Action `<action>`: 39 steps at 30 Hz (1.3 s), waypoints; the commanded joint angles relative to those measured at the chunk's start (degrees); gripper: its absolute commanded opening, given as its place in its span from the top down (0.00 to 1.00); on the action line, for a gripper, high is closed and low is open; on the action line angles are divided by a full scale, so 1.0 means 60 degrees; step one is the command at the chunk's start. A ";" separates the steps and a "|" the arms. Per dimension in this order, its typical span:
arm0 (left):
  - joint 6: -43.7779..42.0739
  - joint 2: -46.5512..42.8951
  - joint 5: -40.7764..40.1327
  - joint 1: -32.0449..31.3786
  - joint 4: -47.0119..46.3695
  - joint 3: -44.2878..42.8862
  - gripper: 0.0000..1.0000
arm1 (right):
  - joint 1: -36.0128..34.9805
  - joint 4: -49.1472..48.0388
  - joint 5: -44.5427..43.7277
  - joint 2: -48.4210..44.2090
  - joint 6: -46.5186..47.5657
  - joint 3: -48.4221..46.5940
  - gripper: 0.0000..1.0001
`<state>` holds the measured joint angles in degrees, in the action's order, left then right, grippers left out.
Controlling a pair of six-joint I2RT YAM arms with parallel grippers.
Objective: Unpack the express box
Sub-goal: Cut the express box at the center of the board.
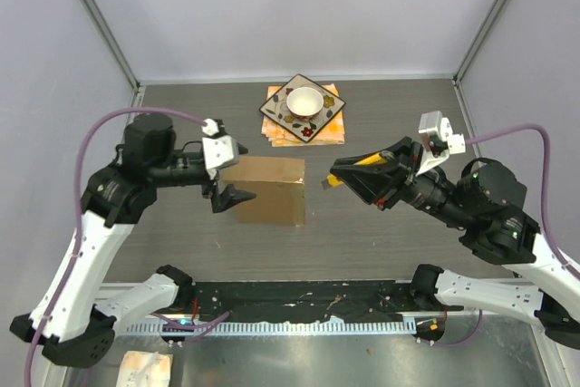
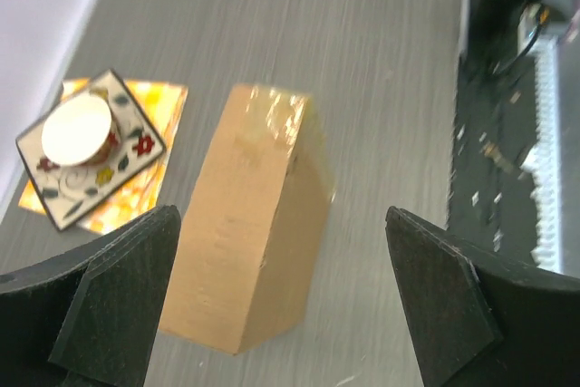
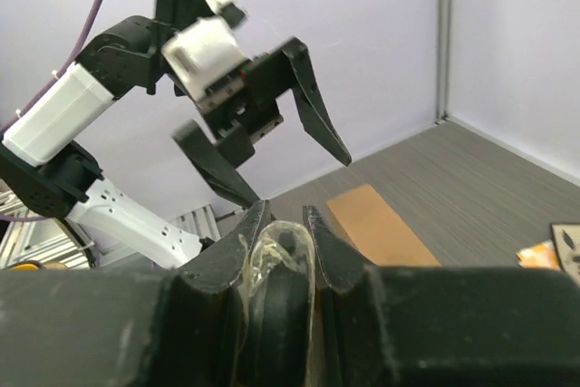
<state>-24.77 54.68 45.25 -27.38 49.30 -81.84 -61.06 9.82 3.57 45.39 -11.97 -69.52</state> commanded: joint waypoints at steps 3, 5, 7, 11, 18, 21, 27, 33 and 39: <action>-0.3428 0.0832 -0.1098 -0.0008 0.0968 0.0282 0.00 | -0.0004 0.0472 -0.0962 -0.0635 0.0383 0.0482 0.99; -0.3970 0.1299 -0.0791 -0.0008 0.1433 0.0048 0.00 | -0.0004 0.0487 -0.0976 -0.0709 0.0383 0.0599 0.99; -0.4248 0.1623 -0.0615 -0.0008 0.1728 -0.0288 0.00 | -0.0004 0.0487 -0.0947 -0.0767 0.0383 0.0673 0.99; -0.4630 0.2517 -0.0233 -0.0008 0.2870 -0.0934 0.00 | -0.0004 0.0501 -0.0932 -0.0943 0.0369 0.0921 0.99; -0.4762 0.2898 -0.0658 -0.0125 0.2550 -0.0861 0.00 | -0.0004 0.0516 -0.0859 -0.1221 0.0383 0.1229 0.99; -0.4777 0.3236 -0.0803 -0.0271 0.2740 -0.1081 0.00 | -0.0004 0.0516 -0.0815 -0.1222 0.0354 0.1376 0.99; -0.4762 0.3748 -0.1316 -0.0579 0.2448 -0.1154 0.00 | -0.0004 0.0530 -0.0742 -0.1280 0.0354 0.1640 0.99; -0.4865 0.4173 -0.1683 -0.0696 0.2243 -0.1242 0.00 | -0.0004 0.0530 -0.0742 -0.1543 0.0266 0.1859 0.99; -0.5378 0.5108 -0.1581 -0.1018 0.4070 -0.1621 0.24 | -0.0004 0.0530 -0.0917 -0.1661 0.0251 0.2328 0.99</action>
<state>-54.06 81.47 35.42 -32.10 65.93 -87.77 -61.06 14.98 -0.99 35.64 -10.63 -56.80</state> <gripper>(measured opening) 0.885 0.242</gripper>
